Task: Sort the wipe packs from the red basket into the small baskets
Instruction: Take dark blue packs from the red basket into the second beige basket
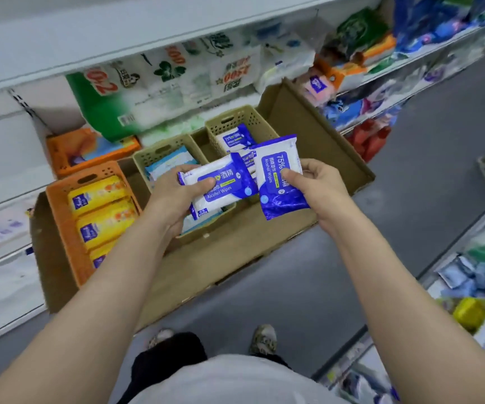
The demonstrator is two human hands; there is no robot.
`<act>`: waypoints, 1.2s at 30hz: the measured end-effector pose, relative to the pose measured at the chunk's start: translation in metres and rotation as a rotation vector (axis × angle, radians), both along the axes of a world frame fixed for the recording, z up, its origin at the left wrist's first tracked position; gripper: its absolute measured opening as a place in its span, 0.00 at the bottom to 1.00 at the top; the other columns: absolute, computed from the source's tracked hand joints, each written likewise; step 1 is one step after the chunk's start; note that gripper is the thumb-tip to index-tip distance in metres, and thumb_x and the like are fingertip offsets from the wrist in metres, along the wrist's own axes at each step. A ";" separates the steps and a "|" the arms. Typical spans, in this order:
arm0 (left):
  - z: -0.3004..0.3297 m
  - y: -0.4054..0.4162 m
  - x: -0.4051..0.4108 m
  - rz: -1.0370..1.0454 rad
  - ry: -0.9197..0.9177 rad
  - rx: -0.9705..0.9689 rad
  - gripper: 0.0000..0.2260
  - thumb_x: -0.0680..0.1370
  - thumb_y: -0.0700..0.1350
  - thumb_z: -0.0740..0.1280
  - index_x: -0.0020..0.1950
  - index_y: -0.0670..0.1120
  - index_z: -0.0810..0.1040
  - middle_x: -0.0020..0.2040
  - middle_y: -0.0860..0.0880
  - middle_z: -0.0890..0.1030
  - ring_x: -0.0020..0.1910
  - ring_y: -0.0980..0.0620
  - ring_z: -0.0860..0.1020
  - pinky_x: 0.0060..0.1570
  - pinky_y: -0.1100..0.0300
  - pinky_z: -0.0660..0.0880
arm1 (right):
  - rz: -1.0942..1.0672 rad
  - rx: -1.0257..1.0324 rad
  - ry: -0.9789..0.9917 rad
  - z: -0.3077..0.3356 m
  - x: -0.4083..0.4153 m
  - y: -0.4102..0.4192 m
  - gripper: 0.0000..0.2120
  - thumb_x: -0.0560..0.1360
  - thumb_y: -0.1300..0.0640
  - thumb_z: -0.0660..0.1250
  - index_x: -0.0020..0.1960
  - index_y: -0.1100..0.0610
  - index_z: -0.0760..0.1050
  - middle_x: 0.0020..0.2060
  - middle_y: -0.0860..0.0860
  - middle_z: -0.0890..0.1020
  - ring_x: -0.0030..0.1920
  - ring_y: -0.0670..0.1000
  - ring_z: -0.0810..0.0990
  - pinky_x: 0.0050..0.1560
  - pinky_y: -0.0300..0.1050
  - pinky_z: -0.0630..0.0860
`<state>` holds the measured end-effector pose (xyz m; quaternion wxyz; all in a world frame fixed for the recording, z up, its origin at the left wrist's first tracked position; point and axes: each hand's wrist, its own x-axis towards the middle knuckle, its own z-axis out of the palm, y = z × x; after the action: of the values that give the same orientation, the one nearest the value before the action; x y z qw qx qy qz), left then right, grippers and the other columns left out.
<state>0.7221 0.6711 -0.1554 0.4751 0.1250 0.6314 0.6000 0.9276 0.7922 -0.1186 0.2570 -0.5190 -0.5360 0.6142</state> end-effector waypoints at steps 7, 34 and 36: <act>0.000 0.033 0.037 0.136 0.025 -0.047 0.12 0.70 0.38 0.76 0.46 0.46 0.75 0.44 0.44 0.86 0.43 0.47 0.85 0.43 0.51 0.83 | 0.181 -0.030 -0.008 -0.018 0.012 0.083 0.13 0.74 0.57 0.74 0.57 0.57 0.77 0.44 0.51 0.87 0.43 0.50 0.87 0.38 0.42 0.81; -0.069 0.141 -0.020 0.591 -0.119 -0.304 0.21 0.71 0.40 0.76 0.61 0.41 0.75 0.54 0.42 0.84 0.51 0.45 0.84 0.51 0.48 0.81 | 0.962 0.278 -0.495 -0.150 -0.157 0.296 0.09 0.72 0.55 0.76 0.51 0.53 0.79 0.42 0.46 0.80 0.41 0.48 0.78 0.43 0.44 0.73; -0.076 0.140 -0.012 0.623 -0.134 -0.329 0.21 0.71 0.40 0.76 0.62 0.40 0.75 0.54 0.42 0.84 0.50 0.46 0.84 0.51 0.49 0.81 | 1.078 0.372 -0.544 -0.169 -0.175 0.301 0.10 0.72 0.54 0.75 0.52 0.52 0.78 0.45 0.47 0.79 0.44 0.49 0.77 0.46 0.44 0.72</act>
<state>0.7100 0.8107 -0.2310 0.3236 -0.1912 0.6946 0.6134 0.7522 1.0930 -0.2877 -0.1482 -0.2600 -0.8662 0.4001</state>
